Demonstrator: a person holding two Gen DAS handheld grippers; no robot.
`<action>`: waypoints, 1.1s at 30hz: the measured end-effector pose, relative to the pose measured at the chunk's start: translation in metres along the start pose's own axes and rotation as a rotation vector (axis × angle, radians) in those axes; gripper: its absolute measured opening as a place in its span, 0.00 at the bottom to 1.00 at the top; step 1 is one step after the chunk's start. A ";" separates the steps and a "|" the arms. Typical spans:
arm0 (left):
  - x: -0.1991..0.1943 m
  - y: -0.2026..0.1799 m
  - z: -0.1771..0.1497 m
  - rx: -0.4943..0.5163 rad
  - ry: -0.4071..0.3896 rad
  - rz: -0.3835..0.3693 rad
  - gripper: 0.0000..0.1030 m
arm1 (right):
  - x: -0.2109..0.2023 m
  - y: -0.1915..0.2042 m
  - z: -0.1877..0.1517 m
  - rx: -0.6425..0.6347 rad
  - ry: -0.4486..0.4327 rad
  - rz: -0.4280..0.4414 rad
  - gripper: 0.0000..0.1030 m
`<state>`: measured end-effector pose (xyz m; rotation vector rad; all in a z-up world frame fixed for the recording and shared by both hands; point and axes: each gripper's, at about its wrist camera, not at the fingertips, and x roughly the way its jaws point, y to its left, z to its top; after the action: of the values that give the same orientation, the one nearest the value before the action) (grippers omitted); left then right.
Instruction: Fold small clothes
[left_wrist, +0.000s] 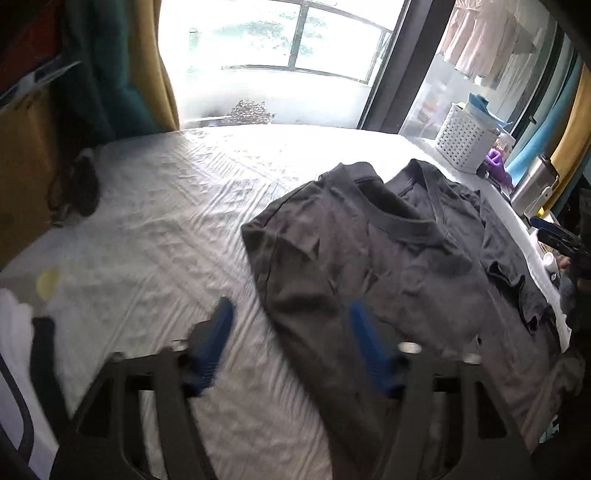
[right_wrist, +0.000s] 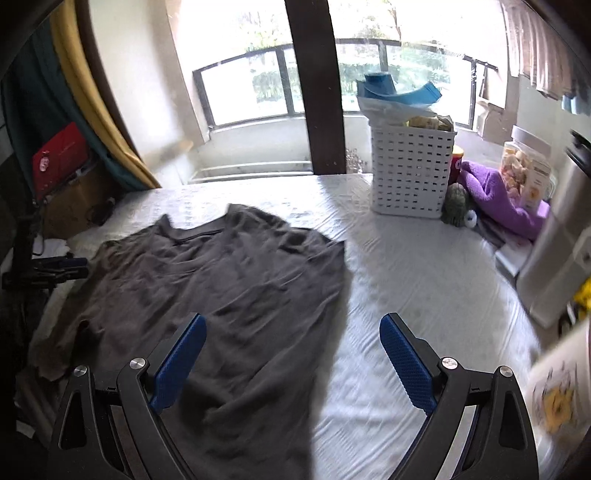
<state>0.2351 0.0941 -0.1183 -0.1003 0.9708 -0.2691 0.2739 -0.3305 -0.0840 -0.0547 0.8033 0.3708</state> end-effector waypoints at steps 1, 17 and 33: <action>0.004 -0.001 0.002 0.000 0.003 0.002 0.77 | 0.005 -0.004 0.005 -0.009 0.006 -0.005 0.91; 0.018 -0.021 0.006 0.109 -0.005 0.095 0.11 | 0.087 -0.017 0.020 -0.015 0.121 0.100 0.25; 0.006 -0.007 0.089 0.174 -0.143 0.251 0.03 | 0.054 0.005 0.059 -0.014 -0.048 -0.110 0.06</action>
<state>0.3102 0.0829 -0.0715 0.1590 0.8043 -0.1124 0.3469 -0.2981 -0.0812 -0.1029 0.7471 0.2725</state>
